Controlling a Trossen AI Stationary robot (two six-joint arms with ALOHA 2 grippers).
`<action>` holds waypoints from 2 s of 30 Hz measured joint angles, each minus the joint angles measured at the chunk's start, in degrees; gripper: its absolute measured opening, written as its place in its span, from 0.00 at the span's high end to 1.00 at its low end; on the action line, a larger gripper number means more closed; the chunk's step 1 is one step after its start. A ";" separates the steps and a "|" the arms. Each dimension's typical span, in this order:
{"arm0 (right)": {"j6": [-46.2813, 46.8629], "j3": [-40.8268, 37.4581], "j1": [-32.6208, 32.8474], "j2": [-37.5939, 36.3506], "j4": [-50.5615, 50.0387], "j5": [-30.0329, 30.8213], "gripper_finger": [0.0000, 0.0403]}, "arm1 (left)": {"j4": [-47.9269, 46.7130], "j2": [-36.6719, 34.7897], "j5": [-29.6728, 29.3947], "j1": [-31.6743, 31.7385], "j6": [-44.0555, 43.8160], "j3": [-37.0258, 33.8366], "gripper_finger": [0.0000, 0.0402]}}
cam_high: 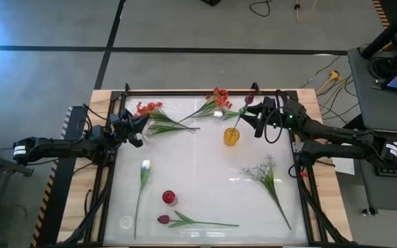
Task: Sort flowers into vase by color
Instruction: Put the top red flower into the yellow vase, then put the bottom white flower into the red vase
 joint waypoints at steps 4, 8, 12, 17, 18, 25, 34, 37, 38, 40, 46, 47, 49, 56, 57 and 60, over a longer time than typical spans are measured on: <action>2.24 0.02 0.03 -0.05 -1.94 0.00 0.38 | 0.00 0.00 0.02 0.00 -0.93 0.00 1.00; 4.62 0.02 0.03 -0.25 -2.80 0.00 0.31 | 0.04 0.00 0.06 0.01 -0.98 0.01 1.00; 6.35 2.77 0.03 -1.00 -10.53 0.02 0.26 | 0.19 0.00 0.46 0.00 -1.15 0.02 1.00; 8.85 9.25 0.03 -0.93 -25.33 0.23 0.25 | 1.60 0.64 0.57 0.00 -1.16 0.01 1.00; 8.93 10.55 0.03 -0.83 -28.23 0.49 0.26 | 1.96 0.89 0.60 0.00 -1.15 0.02 1.00; 9.18 15.03 0.03 -0.74 -40.11 3.02 0.27 | 1.07 4.09 3.40 0.00 -1.09 3.14 1.00; 9.69 19.04 0.03 -0.83 -49.30 2.97 0.27 | -17.17 9.30 3.59 0.02 -0.94 14.64 1.00; 9.97 19.76 0.03 -0.83 -52.96 2.92 0.27 | -26.75 10.00 3.51 0.00 -0.99 19.53 1.00; 10.22 19.99 0.03 -0.83 -54.33 2.90 0.27 | -30.55 10.08 3.32 0.00 -1.00 21.51 1.00; 11.19 20.31 0.03 -0.83 -56.87 2.84 0.27 | -38.70 10.28 3.06 0.00 -1.31 25.91 1.00; 12.80 20.63 0.29 -0.83 -63.44 2.52 0.28 | -67.94 12.74 3.04 0.00 -11.39 39.61 1.00; 12.84 20.63 0.36 -0.83 -64.05 2.52 0.28 | -72.77 13.46 3.06 0.00 -14.60 41.43 1.00; 12.91 20.63 0.69 -0.85 -64.93 2.51 0.29 | -81.61 14.83 4.02 -0.07 -22.09 44.33 1.00; 12.97 20.61 2.13 -1.09 -66.42 2.48 0.29 | -98.18 18.53 13.91 -2.33 -41.00 50.58 1.00; 12.97 20.60 2.48 -1.09 -66.69 2.47 0.29 | -98.40 18.87 14.87 -3.37 -42.92 51.03 1.00; 12.93 20.57 3.35 -1.14 -67.52 2.32 0.29 | -98.88 19.95 15.44 -7.53 -48.16 51.56 1.00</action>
